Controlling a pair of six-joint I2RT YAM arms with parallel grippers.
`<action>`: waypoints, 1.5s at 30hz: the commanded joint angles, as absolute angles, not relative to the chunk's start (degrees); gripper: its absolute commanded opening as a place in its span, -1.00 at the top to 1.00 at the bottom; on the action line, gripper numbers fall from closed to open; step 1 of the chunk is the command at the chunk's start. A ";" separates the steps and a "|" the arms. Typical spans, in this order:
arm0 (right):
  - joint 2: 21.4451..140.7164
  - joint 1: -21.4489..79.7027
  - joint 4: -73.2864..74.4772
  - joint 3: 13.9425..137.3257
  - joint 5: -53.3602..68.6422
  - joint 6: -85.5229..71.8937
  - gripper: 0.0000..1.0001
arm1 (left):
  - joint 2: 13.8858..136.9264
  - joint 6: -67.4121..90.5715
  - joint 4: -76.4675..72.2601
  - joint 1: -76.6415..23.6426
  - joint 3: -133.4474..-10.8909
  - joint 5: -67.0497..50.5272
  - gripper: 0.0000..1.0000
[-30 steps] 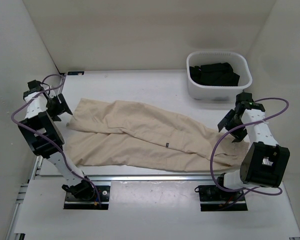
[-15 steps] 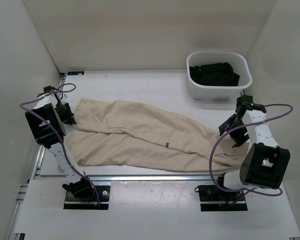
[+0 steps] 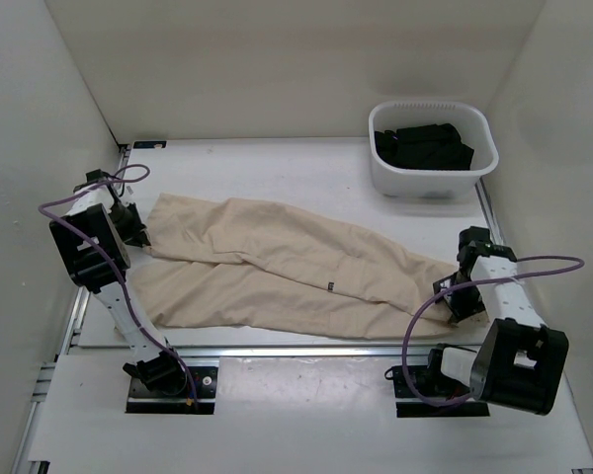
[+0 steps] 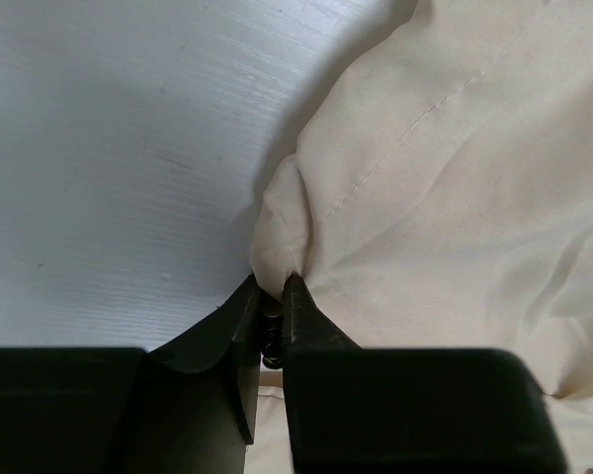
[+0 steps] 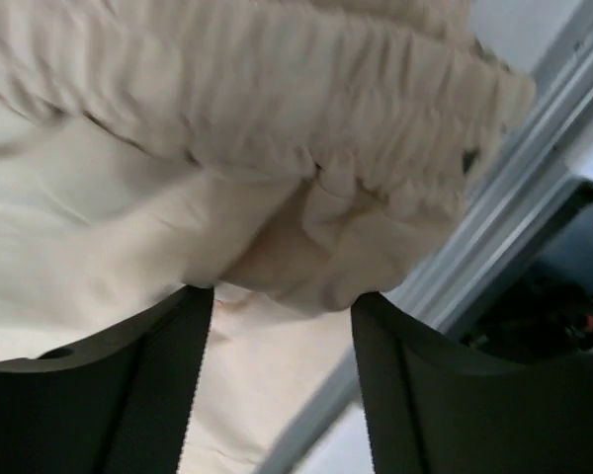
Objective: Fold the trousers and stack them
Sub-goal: Fold the trousers
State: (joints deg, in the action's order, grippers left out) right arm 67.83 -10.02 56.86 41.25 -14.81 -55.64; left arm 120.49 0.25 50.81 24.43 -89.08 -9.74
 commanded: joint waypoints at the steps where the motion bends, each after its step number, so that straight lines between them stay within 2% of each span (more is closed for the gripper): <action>1: 69.95 -10.20 48.60 44.37 -20.20 -59.59 -0.22 | 116.11 0.00 51.42 24.52 -89.82 -8.44 0.72; 6: 72.33 -10.20 46.50 44.91 -25.30 -58.80 0.08 | 114.09 0.00 51.42 24.52 -89.30 -6.68 0.72; 7: 72.33 -10.20 46.49 44.91 -25.31 -58.80 0.29 | 114.08 0.00 51.42 24.52 -89.30 -6.07 0.72; 9: 73.65 -10.20 46.49 44.91 -25.31 -58.80 0.46 | 112.86 0.00 51.42 24.52 -89.30 -5.46 0.72; 10: 74.17 -10.20 46.49 44.91 -25.31 -58.80 0.67 | 112.85 0.00 51.42 24.52 -89.30 -4.84 0.72; 13: 74.97 -10.20 47.02 45.43 -25.92 -58.80 0.99 | 112.24 0.00 51.94 24.52 -89.82 -3.78 0.72; 17: 74.27 -10.72 48.33 48.67 -26.54 -57.40 0.99 | 110.57 0.00 53.09 24.52 -91.05 -2.21 0.72; 22: 68.83 -15.72 55.36 61.68 -28.65 -52.31 0.99 | 109.17 0.00 59.84 24.52 -103.25 4.03 0.72; 25: 63.03 -20.38 56.07 66.08 -28.65 -47.30 0.99 | 106.71 0.00 65.37 25.92 -110.71 6.06 0.72; 28: 59.68 -23.46 57.47 66.62 -28.65 -44.48 0.99 | 101.79 0.00 68.46 27.77 -113.12 7.54 0.72; 30: 58.37 -23.99 58.18 64.96 -28.65 -43.60 0.99 | 95.15 0.00 69.08 28.30 -108.75 8.26 0.72; 37: 53.62 -24.52 58.63 49.08 -28.56 -42.01 0.99 | 72.47 0.00 65.15 31.98 -72.11 14.58 0.72; 41: 53.09 -24.52 57.13 42.20 -27.25 -42.54 0.99 | 66.10 0.00 59.17 33.92 -51.39 18.53 0.72; 45: 53.09 -25.04 56.60 42.09 -26.72 -43.15 0.99 | 64.42 0.00 51.34 36.56 -41.06 22.05 0.72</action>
State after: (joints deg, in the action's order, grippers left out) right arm 54.24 -24.34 57.47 40.91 -25.52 -43.18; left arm 66.96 0.05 59.27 34.72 -44.03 16.86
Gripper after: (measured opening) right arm 0.005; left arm 0.232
